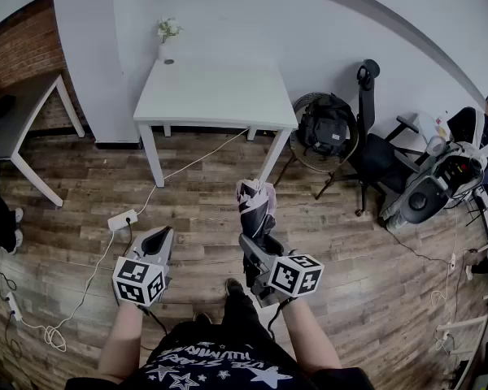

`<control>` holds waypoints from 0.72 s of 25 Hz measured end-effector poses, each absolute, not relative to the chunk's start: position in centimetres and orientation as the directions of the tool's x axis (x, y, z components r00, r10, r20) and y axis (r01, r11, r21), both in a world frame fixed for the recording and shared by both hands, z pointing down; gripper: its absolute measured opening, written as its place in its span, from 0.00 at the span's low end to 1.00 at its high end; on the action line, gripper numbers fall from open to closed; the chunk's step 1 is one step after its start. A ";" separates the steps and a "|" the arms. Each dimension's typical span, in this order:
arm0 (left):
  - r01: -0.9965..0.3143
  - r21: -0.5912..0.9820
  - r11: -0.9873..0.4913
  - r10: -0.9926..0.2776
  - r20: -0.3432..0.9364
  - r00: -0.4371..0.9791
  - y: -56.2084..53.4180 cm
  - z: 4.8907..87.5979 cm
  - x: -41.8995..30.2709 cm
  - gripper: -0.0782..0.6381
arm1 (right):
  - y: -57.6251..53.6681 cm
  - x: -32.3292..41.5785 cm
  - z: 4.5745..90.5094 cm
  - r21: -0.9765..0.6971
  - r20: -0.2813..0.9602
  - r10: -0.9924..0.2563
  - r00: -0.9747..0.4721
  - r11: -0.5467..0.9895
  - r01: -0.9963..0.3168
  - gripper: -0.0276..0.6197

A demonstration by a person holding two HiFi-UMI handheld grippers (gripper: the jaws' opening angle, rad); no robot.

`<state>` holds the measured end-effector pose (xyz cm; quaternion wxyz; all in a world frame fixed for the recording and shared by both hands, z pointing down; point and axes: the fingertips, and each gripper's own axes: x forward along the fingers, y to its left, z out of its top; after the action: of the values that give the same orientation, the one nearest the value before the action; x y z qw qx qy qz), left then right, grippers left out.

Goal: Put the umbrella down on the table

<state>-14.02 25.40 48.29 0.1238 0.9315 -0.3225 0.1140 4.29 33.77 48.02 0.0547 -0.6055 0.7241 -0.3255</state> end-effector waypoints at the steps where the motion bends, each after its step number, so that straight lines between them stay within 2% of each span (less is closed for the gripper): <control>1: -0.627 0.160 -0.762 -0.571 0.291 0.768 25.4 48.3 -14.1 0.11 | 33.8 4.3 48.0 -0.537 0.315 -0.913 -0.259 0.053 -0.842 0.42; 18: -0.613 0.179 -0.769 -0.559 0.276 0.782 27.2 48.5 -15.9 0.11 | 35.5 2.5 48.5 -0.528 0.335 -0.908 -0.253 0.041 -0.848 0.42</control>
<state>-15.95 27.16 48.52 0.1308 0.9347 -0.3136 0.1039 2.54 35.46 48.50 0.0454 -0.6097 0.7200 -0.3285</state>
